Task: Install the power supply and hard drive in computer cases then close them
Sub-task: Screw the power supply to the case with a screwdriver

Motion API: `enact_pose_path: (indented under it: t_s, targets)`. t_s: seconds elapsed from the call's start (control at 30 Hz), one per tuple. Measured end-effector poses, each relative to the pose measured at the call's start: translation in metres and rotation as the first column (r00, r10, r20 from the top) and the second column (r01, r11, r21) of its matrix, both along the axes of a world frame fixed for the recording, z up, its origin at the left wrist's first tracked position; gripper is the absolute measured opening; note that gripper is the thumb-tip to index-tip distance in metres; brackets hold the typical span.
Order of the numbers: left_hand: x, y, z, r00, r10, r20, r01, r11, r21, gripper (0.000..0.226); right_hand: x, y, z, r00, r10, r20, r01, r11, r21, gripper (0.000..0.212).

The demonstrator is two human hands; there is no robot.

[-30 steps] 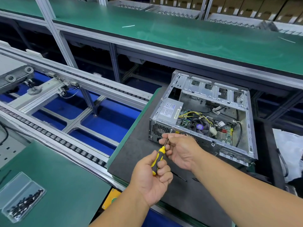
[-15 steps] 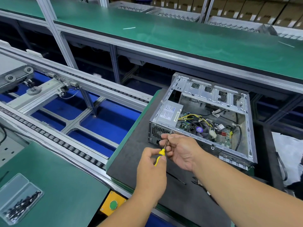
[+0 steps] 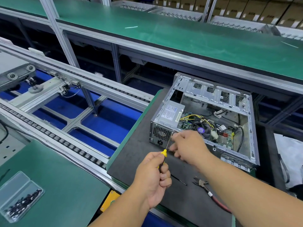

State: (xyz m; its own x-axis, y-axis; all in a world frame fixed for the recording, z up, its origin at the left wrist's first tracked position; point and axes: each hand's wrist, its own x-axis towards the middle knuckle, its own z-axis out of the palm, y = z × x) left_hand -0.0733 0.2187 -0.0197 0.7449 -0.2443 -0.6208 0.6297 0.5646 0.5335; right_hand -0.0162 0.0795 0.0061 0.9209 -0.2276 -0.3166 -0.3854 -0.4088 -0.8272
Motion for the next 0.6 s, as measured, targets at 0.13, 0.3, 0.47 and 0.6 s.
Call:
enact_pose_path:
  t_s: [0.13, 0.3, 0.47, 0.6]
  targets:
    - [0.000, 0.000, -0.002, 1.000, 0.003, -0.030, -0.005, 0.998, -0.065, 0.010, 0.027, -0.031, 0.023, 0.909, 0.158, 0.385, 0.070, 0.854, -0.516, 0.018]
    - [-0.002, -0.007, -0.010, 0.992, -0.013, 0.126, -0.011, 0.981, 0.194, 0.006, 0.044, -0.035, 0.007, 0.827, 0.562, -0.008, -0.467, 0.680, -0.565, 0.071]
    - [-0.002, -0.008, -0.013, 0.915, -0.201, 0.351, -0.072, 0.773, 0.631, 0.019, 0.042, -0.038, -0.013, 0.775, 0.630, 0.040, -0.417, 0.558, -0.718, 0.070]
    - [-0.003, -0.002, -0.006, 0.809, -0.419, 0.413, -0.206, 0.456, 0.866, 0.014, 0.045, -0.031, -0.023, 0.807, 0.586, 0.073, -0.325, 0.544, -0.774, 0.053]
